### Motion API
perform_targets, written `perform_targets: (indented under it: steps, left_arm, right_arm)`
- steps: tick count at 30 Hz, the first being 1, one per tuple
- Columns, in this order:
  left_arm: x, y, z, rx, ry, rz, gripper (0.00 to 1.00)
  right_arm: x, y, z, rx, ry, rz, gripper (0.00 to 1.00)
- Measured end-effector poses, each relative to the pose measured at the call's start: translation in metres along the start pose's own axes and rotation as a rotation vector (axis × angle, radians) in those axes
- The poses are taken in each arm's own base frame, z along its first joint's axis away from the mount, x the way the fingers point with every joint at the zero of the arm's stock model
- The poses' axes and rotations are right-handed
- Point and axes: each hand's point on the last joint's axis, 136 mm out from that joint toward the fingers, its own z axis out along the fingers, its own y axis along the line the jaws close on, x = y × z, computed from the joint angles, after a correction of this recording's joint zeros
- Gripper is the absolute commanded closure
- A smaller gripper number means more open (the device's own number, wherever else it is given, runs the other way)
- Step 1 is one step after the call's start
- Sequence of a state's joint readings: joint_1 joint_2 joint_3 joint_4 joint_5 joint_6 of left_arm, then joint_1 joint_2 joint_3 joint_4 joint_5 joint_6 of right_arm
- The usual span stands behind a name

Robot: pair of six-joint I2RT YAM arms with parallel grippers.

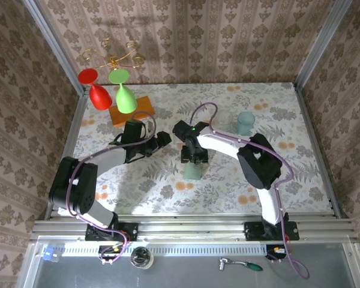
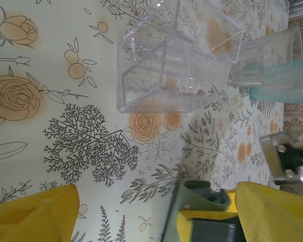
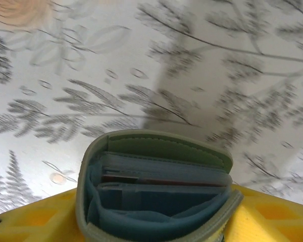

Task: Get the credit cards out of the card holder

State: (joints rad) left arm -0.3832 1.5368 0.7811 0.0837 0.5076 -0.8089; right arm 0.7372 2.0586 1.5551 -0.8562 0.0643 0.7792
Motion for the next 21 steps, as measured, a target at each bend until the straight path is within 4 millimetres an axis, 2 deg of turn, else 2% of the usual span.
perform_targets:
  steps: [4, 10, 15, 21]
  left_arm:
    - [0.001, 0.0, -0.005, -0.013, -0.003, -0.003, 0.17]
    - [0.004, 0.008, -0.008, -0.057, 0.001, -0.02, 0.16]
    - [0.002, 0.005, -0.013, -0.067, -0.01, -0.019, 0.16]
    - [-0.002, 0.004, -0.016, -0.081, -0.014, -0.018, 0.16]
  right_arm:
    - [-0.009, 0.011, 0.001, 0.003, -0.031, -0.026, 0.34]
    - [-0.014, 0.013, 0.006, 0.006, -0.046, -0.039, 0.34]
    - [-0.019, 0.019, 0.009, -0.013, -0.066, -0.06, 0.34]
    - [-0.028, 0.029, 0.009, -0.051, -0.104, -0.076, 0.26]
